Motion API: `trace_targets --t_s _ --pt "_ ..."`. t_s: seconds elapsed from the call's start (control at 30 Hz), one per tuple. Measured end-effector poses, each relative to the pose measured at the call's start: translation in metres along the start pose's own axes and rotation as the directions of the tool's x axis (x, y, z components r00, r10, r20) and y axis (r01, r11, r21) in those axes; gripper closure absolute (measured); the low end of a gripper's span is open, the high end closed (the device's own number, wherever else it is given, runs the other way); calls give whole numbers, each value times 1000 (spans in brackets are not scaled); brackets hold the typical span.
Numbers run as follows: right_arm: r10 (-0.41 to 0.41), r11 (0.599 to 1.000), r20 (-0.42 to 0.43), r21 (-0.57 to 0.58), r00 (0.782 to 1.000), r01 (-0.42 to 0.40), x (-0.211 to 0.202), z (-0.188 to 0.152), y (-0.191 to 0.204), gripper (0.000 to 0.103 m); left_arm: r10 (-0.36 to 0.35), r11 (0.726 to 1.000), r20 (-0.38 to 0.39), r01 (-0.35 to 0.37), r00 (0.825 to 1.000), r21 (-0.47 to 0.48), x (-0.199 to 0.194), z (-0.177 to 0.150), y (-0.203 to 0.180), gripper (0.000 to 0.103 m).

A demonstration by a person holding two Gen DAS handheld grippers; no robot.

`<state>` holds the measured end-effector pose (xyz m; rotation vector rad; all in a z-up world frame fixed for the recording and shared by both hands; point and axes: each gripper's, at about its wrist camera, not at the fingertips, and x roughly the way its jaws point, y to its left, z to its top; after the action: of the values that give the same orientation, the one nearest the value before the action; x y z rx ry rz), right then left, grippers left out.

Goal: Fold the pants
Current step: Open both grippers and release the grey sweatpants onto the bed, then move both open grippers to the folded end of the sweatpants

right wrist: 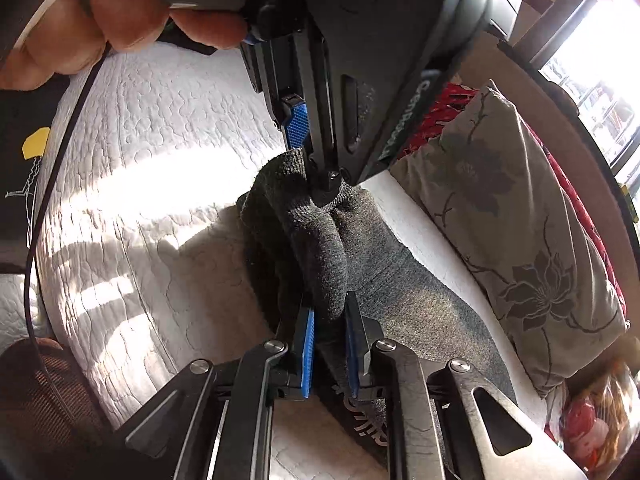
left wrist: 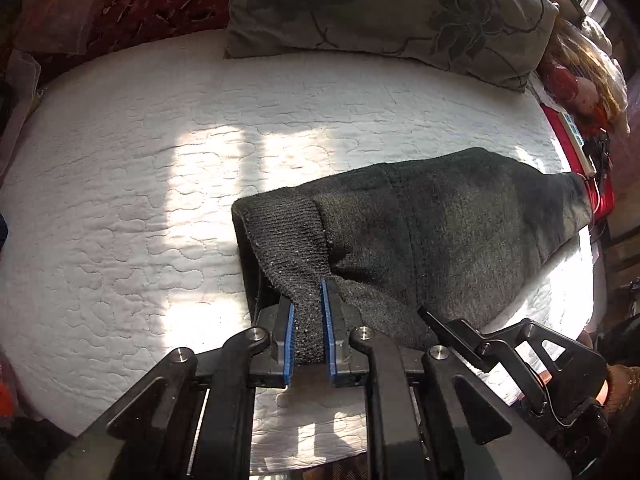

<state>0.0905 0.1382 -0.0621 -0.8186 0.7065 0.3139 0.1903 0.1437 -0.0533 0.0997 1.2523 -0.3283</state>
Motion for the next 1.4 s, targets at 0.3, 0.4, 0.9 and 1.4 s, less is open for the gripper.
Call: trace_targets --t_s 0.3,0.4,0.9,1.4 --pt "-61 998 13 9 998 61 -20 -19 -17 72 -133 980 80 143 988 -138 -25 -7 27 89" --pt "-12 981 -16 193 1000 15 -45 -51 -78 55 -100 984 132 118 986 -135 -57 -8 26 89" --pt "268 450 -244 887 932 103 -51 -331 -399 53 -87 977 30 79 996 197 -32 99 -130 80" --pt "388 417 -255 906 886 78 12 -354 -399 55 -78 859 -134 135 988 494 14 128 -234 72"
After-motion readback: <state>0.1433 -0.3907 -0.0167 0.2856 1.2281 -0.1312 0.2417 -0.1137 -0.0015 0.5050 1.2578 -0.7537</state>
